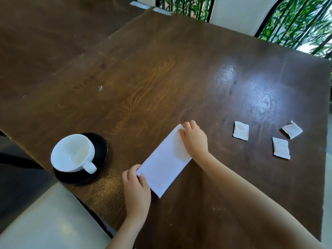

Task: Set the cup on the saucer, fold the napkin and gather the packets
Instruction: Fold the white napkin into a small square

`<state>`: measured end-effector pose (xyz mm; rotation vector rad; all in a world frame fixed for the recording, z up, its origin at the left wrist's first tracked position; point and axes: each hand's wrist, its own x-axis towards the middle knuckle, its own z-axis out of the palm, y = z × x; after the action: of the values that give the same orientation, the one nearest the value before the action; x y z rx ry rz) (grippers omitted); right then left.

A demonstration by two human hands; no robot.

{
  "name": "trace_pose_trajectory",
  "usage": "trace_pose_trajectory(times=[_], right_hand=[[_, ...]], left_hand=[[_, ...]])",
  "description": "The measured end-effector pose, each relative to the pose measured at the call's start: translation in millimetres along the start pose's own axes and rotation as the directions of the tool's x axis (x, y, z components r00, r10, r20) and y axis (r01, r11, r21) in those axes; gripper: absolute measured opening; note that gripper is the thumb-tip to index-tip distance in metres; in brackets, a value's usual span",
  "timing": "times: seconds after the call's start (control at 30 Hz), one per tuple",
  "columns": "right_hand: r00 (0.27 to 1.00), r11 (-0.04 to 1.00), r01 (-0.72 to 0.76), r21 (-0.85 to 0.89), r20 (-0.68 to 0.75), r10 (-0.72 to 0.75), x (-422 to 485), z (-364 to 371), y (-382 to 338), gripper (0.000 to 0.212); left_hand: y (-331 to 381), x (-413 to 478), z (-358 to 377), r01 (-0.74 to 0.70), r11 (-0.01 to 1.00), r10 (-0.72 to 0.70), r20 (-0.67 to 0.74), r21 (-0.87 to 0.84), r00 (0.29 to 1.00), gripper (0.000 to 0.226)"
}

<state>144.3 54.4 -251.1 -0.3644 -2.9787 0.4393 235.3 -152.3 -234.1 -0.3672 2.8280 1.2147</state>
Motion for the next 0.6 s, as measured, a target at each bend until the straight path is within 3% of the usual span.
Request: trace_pose_trajectory(times=[0.1, 0.17, 0.27, 0.33, 0.4, 0.5, 0.6], right_hand=[[0.995, 1.000, -0.022, 0.003, -0.100, 0.022, -2, 4, -1, 0.024], [0.991, 0.998, -0.022, -0.060, -0.130, 0.014, -3, 5, -2, 0.023], [0.994, 0.978, 0.036, -0.207, -0.096, -0.057, -3, 7, -2, 0.029], [0.993, 0.964, 0.084, -0.251, -0.062, -0.103, -3, 8, -1, 0.037], [0.988, 0.958, 0.121, -0.260, -0.065, -0.142, -2, 8, 2, 0.036], [0.989, 0.961, 0.132, -0.245, -0.038, -0.145, 5, 7, 11, 0.035], [0.994, 0.972, 0.087, -0.217, 0.090, -0.069, 8, 8, 16, 0.047]], left_hand=[[5, 5, -4, -0.069, 0.988, 0.073, -0.022, 0.141, 0.997, 0.031], [13, 4, -3, -0.191, 0.943, 0.208, -0.035, 0.272, 0.977, 0.037], [33, -1, 14, -0.411, 0.801, 0.403, 0.115, 0.436, 0.908, 0.050], [40, -1, 28, -0.469, 0.734, 0.380, 0.274, 0.491, 0.883, 0.056], [34, 5, 39, -0.455, 0.691, 0.303, 0.347, 0.562, 0.888, 0.062], [23, 9, 44, -0.436, 0.647, 0.272, 0.345, 0.626, 0.898, 0.072], [23, 8, 40, -0.394, 0.671, 0.252, 0.305, 0.628, 0.918, 0.079]])
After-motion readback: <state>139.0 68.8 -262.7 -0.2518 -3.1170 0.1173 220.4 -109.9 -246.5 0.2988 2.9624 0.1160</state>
